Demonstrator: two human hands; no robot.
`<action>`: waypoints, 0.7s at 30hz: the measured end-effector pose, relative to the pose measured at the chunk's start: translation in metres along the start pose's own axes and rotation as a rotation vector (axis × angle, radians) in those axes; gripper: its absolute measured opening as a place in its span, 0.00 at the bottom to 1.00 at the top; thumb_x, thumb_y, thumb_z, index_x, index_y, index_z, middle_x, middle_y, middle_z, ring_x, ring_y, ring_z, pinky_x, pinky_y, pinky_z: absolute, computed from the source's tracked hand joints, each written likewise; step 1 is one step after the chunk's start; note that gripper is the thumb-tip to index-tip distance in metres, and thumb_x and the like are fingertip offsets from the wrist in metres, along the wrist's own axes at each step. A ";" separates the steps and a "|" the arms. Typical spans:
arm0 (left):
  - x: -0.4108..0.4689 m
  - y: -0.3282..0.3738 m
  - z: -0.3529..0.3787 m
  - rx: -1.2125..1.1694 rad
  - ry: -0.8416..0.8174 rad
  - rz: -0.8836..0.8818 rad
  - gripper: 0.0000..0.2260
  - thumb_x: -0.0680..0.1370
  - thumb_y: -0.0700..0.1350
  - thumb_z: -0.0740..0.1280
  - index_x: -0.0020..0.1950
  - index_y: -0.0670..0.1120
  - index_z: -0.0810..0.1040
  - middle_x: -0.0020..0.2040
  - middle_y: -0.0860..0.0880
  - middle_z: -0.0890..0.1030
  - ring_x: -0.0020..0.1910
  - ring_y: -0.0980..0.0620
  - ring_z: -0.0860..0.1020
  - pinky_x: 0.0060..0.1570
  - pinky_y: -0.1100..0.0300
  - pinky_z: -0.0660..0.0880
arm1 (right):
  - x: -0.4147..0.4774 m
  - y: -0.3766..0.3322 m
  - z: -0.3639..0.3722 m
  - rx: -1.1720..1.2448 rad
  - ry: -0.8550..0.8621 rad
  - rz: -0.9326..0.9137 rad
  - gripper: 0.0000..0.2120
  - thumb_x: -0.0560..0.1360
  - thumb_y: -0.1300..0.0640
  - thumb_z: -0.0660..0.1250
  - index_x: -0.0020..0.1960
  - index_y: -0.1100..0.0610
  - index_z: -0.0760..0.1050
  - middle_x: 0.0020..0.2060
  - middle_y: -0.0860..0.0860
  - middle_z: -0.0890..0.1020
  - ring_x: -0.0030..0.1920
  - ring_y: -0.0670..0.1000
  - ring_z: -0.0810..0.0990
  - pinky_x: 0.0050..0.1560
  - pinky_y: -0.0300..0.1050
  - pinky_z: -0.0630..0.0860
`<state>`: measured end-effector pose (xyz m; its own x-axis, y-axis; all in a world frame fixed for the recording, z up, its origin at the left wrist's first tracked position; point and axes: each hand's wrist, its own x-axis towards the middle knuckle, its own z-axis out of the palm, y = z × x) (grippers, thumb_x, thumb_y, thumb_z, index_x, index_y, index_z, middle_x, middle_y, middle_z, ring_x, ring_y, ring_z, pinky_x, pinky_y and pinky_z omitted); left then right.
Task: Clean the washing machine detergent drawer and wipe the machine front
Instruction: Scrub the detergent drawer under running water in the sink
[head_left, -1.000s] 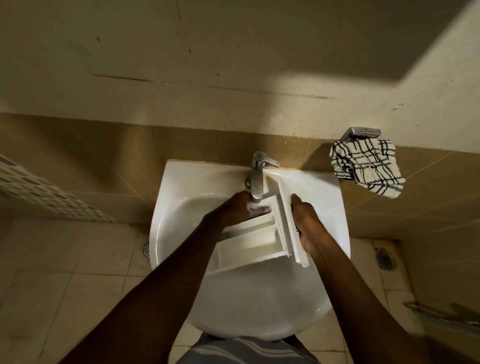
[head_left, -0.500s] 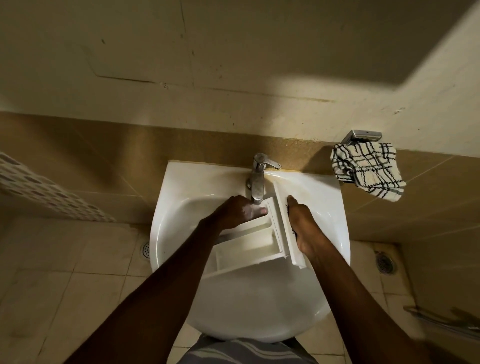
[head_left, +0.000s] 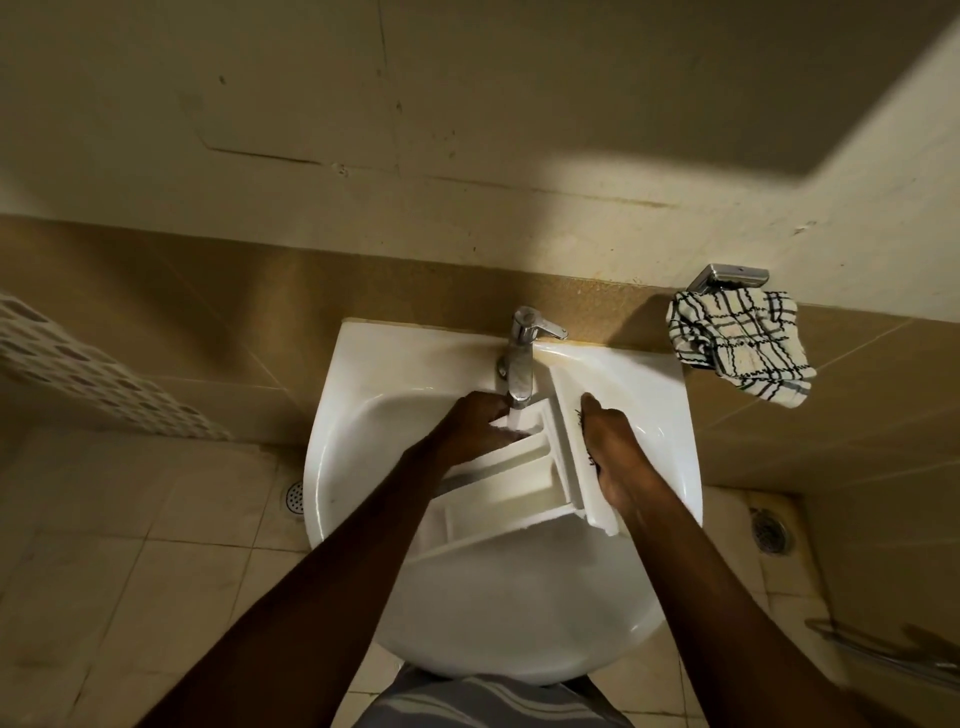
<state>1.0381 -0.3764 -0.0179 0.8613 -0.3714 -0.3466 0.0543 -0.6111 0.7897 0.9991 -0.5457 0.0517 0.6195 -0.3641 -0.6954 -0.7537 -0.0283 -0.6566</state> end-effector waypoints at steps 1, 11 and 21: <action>-0.004 -0.006 -0.005 0.009 0.010 0.012 0.17 0.71 0.48 0.78 0.55 0.41 0.82 0.54 0.46 0.84 0.53 0.48 0.82 0.52 0.57 0.77 | 0.002 -0.002 -0.006 -0.005 0.007 0.005 0.23 0.83 0.45 0.53 0.62 0.61 0.75 0.52 0.60 0.83 0.48 0.58 0.81 0.48 0.50 0.80; -0.037 -0.025 0.016 -0.044 0.391 0.131 0.09 0.74 0.34 0.72 0.53 0.41 0.85 0.50 0.47 0.85 0.48 0.53 0.81 0.50 0.79 0.68 | 0.006 -0.022 0.013 -0.001 0.036 -0.053 0.20 0.84 0.47 0.52 0.61 0.61 0.73 0.48 0.56 0.80 0.44 0.55 0.78 0.46 0.46 0.75; -0.020 -0.022 0.000 -0.155 0.291 0.097 0.09 0.68 0.40 0.80 0.45 0.38 0.86 0.41 0.40 0.85 0.42 0.52 0.80 0.45 0.55 0.76 | 0.008 -0.028 0.024 0.015 -0.001 -0.029 0.20 0.85 0.49 0.52 0.64 0.63 0.71 0.48 0.58 0.78 0.41 0.54 0.77 0.49 0.48 0.74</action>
<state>1.0197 -0.3553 -0.0286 0.9731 -0.1935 -0.1248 0.0221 -0.4611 0.8871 1.0307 -0.5256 0.0572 0.6410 -0.3629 -0.6763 -0.7321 -0.0245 -0.6807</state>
